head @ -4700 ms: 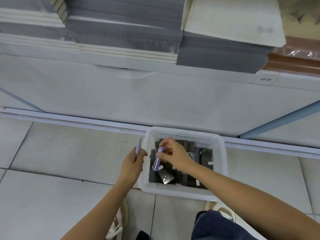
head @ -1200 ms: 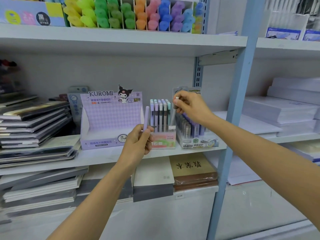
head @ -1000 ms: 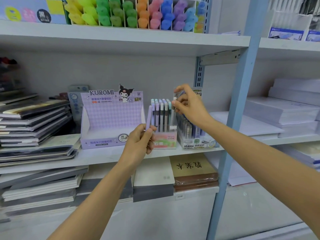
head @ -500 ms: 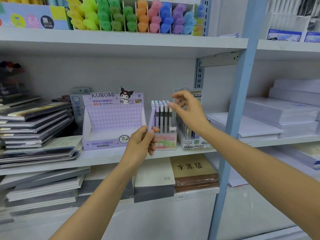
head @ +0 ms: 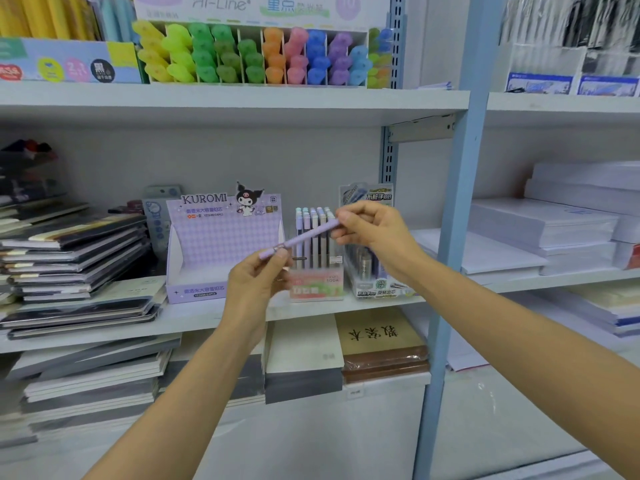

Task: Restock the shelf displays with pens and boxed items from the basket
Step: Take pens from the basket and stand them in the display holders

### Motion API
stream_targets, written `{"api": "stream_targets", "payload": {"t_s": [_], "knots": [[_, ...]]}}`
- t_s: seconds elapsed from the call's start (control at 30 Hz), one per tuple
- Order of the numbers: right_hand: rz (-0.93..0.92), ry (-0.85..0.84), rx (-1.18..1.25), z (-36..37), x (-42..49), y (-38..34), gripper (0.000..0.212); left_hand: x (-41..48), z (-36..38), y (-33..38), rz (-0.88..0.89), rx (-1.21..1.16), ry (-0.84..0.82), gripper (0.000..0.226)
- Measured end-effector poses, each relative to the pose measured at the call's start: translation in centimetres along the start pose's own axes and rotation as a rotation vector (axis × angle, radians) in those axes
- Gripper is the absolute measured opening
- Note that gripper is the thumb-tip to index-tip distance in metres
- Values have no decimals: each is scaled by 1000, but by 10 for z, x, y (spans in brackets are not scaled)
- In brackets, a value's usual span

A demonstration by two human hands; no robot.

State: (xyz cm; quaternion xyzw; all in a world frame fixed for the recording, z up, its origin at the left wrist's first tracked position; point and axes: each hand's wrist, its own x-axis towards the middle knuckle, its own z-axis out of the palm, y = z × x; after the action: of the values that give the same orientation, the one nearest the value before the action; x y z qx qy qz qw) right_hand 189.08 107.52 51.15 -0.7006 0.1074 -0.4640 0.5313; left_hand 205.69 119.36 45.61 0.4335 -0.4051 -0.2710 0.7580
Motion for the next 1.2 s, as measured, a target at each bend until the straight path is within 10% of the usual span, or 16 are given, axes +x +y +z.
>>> {"api": "stream_targets", "payload": {"t_s": [0.27,0.67,0.87,1.2], "knots": [[189,-290,-154,6,-30,14,15,-7,11,10,80,-212,28,21],[-150,-98,-307,24,-8,-18,14,-8,22,3,337,412,-81,12],[-312,195,-405,-10,11,-27,6,-5,1,-20,436,1173,-221,58],[-242,85,-613,-6,20,16,7,-6,-3,-35,507,1285,-263,70]]}}
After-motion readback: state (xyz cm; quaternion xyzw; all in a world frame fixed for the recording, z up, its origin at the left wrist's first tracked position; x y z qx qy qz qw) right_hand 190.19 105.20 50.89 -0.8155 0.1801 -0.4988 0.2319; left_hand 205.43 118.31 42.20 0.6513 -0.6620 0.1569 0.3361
